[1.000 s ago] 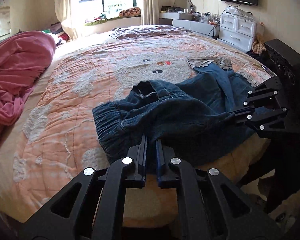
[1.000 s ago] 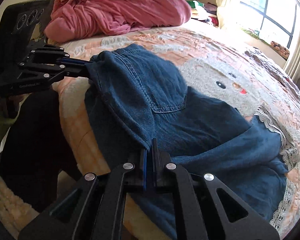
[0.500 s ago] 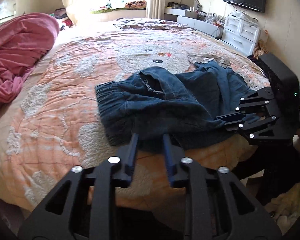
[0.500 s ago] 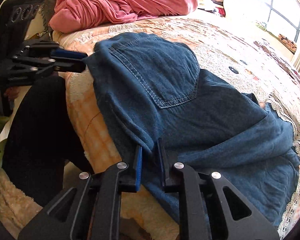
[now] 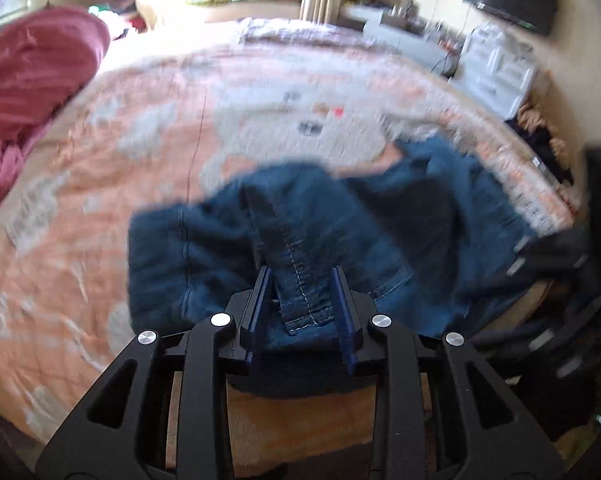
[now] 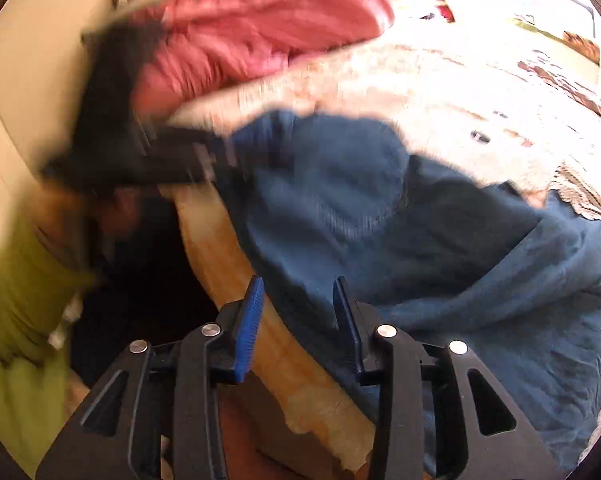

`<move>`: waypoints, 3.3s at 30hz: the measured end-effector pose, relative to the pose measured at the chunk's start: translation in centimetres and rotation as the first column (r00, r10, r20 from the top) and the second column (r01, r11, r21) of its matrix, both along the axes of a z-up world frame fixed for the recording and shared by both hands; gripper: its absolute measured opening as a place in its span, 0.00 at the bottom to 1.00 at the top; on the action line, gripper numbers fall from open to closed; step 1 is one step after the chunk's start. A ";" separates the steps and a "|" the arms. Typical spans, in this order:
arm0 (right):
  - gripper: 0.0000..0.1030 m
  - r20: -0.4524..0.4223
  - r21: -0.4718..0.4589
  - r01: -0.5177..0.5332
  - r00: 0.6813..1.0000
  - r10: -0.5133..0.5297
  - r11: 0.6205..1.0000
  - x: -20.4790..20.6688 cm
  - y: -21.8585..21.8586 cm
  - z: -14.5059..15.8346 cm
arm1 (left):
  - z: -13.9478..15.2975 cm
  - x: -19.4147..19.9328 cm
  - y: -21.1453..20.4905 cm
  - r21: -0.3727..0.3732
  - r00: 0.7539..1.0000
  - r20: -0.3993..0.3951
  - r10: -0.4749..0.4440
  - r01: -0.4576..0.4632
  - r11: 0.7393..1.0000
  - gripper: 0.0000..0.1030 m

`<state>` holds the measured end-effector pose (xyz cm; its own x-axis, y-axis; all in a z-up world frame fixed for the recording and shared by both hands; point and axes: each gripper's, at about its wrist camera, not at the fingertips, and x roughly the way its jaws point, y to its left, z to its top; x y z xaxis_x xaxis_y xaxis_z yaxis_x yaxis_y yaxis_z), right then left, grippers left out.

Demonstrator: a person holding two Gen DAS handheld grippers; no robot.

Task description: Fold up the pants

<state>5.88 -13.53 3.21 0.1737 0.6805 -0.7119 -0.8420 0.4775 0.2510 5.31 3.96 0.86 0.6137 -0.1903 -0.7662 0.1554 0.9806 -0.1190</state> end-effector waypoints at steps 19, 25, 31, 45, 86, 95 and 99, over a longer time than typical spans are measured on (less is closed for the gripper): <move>0.46 -0.064 -0.034 0.230 0.971 -0.231 0.973 5.2 -0.3 -2.9 | -0.5 -2.1 0.5 -0.052 1.000 0.012 0.000 0.000 0.999 0.32; 0.56 -0.008 0.071 0.332 0.943 -0.333 0.941 5.8 -4.5 0.8 | 2.6 -4.0 -0.6 -0.028 0.997 0.082 -0.009 0.011 1.000 0.40; 0.62 0.014 0.068 0.476 0.878 -0.478 0.877 8.0 -8.2 1.9 | 3.9 -2.9 -4.6 -0.086 0.986 0.097 -0.135 0.143 0.986 0.42; 0.69 0.057 0.048 0.535 0.841 -0.537 0.843 12.2 -10.2 3.0 | -0.8 5.2 -13.5 -0.226 0.945 -0.067 -0.319 0.297 0.928 0.41; 0.06 -0.041 0.033 0.708 0.706 -0.707 0.705 22.1 -12.8 2.3 | -0.5 3.1 -14.7 -0.193 0.915 0.070 -0.397 0.403 0.895 0.12; 0.06 -0.132 0.233 0.775 0.624 -0.770 0.588 16.8 -19.5 5.9 | 0.5 1.9 -13.3 -0.181 0.905 0.112 -0.410 0.424 0.887 0.00; 0.06 -0.214 0.291 0.817 0.563 -0.798 0.498 13.1 -23.1 5.5 | 1.7 1.9 -11.5 -0.172 0.911 0.157 -0.381 0.405 0.898 0.00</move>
